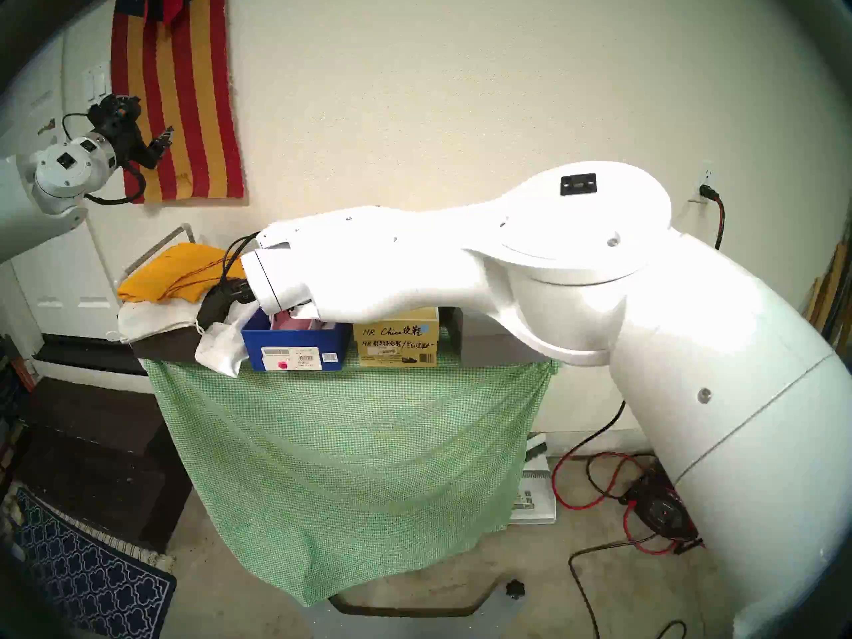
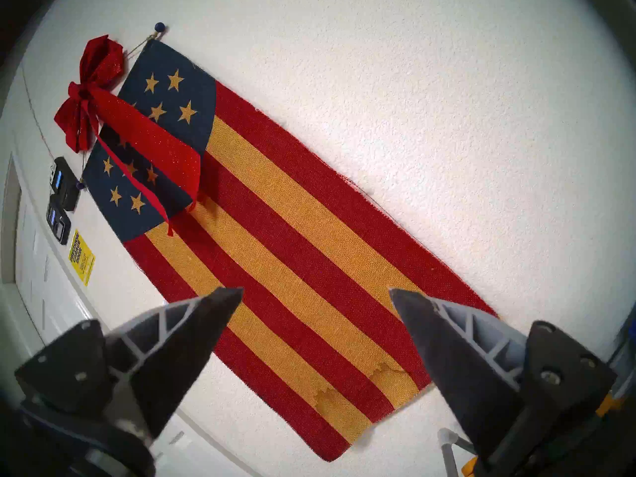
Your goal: Take shoe out of the box
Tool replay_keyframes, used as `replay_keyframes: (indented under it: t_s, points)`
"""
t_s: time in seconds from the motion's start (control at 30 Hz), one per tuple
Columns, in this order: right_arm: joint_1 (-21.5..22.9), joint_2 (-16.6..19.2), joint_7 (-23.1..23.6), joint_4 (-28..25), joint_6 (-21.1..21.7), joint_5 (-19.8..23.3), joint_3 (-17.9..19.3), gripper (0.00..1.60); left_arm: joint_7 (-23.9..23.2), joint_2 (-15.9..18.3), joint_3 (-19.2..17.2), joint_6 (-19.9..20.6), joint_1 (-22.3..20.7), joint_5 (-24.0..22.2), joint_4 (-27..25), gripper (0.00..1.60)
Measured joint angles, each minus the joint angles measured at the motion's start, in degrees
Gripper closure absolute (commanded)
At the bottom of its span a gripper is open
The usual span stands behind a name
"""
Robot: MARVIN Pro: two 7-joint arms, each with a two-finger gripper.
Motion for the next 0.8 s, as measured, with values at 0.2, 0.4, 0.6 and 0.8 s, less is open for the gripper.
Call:
replay_keyframes:
  t_s: [0.2, 0.4, 0.6, 0.8]
  points:
    - [-1.80, 0.83, -1.71, 2.36, -1.95, 0.85, 1.07, 0.00, 0.00, 0.00, 0.00, 0.00, 0.00, 0.00, 0.00, 0.00]
    - [-4.07, -0.31, -2.60, 7.42, -5.17, 1.20, 1.27, 0.00, 0.00, 0.00, 0.00, 0.00, 0.00, 0.00, -0.01, 0.00]
    - [-5.83, -2.21, -2.57, 12.19, -8.44, 1.30, 1.08, 0.00, 0.00, 0.00, 0.00, 0.00, 0.00, 0.00, -0.01, 0.00]
    - [-7.17, -5.19, -1.23, 17.91, -11.67, 0.78, 0.15, 0.00, 0.00, 0.00, 0.00, 0.00, 0.00, 0.00, -0.01, 0.00]
